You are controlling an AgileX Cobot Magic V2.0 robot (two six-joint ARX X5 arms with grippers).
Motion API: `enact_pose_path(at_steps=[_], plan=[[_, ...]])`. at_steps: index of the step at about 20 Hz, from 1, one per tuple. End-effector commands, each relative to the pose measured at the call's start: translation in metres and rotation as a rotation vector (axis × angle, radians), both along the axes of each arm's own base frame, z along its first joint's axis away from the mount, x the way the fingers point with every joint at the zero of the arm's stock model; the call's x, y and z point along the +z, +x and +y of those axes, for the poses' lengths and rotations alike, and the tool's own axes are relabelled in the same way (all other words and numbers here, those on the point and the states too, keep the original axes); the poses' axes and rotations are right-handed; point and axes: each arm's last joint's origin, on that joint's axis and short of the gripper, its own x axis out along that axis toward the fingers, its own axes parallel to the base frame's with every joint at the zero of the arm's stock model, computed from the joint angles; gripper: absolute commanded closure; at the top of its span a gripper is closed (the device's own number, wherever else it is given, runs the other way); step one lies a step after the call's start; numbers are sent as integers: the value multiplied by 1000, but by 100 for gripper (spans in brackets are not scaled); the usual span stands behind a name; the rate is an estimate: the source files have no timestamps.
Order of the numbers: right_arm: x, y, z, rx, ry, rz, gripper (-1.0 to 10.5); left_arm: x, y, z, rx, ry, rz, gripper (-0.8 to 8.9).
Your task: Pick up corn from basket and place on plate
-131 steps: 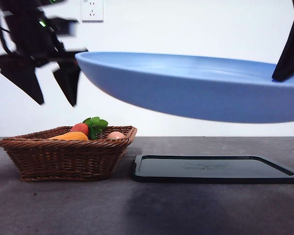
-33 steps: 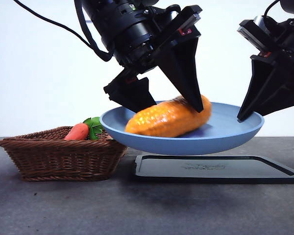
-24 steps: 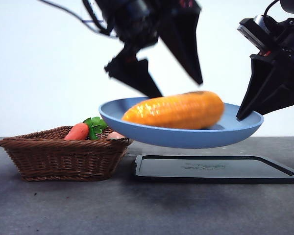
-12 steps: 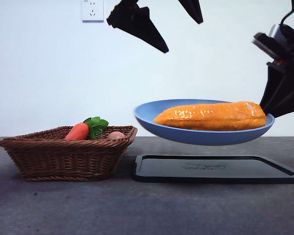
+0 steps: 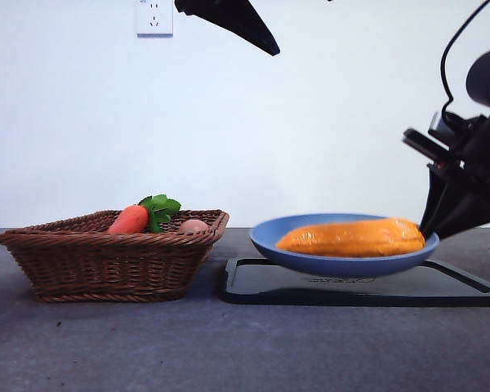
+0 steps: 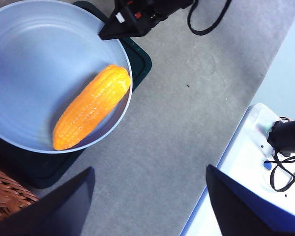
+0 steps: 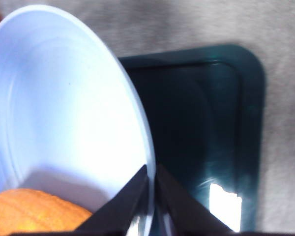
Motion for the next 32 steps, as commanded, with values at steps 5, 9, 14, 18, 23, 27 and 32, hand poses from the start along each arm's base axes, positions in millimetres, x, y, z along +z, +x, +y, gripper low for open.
enact_pose_path(at_steps=[5, 9, 14, 18, 23, 27, 32], plan=[[-16, 9, -3, 15, -33, 34, 944, 9, -1, -3, -19, -27, -43, 449], [-17, 8, -3, 15, -33, 51, 851, 10, 0, -3, -19, -29, -47, 449], [-7, 4, -5, 10, -30, 38, 734, 10, 0, -2, -19, -28, -48, 449], [28, -15, -10, 20, -46, -16, 734, 10, 2, -1, -18, -33, -59, 449], [91, -72, -7, 106, -70, -124, 735, 10, 4, 0, -26, -29, -71, 449], [131, -131, 5, 208, -66, -217, 735, 10, 5, 2, -24, -27, -73, 463], [156, -180, 12, 281, -62, -340, 846, 10, 5, 2, -25, -27, -74, 659]])
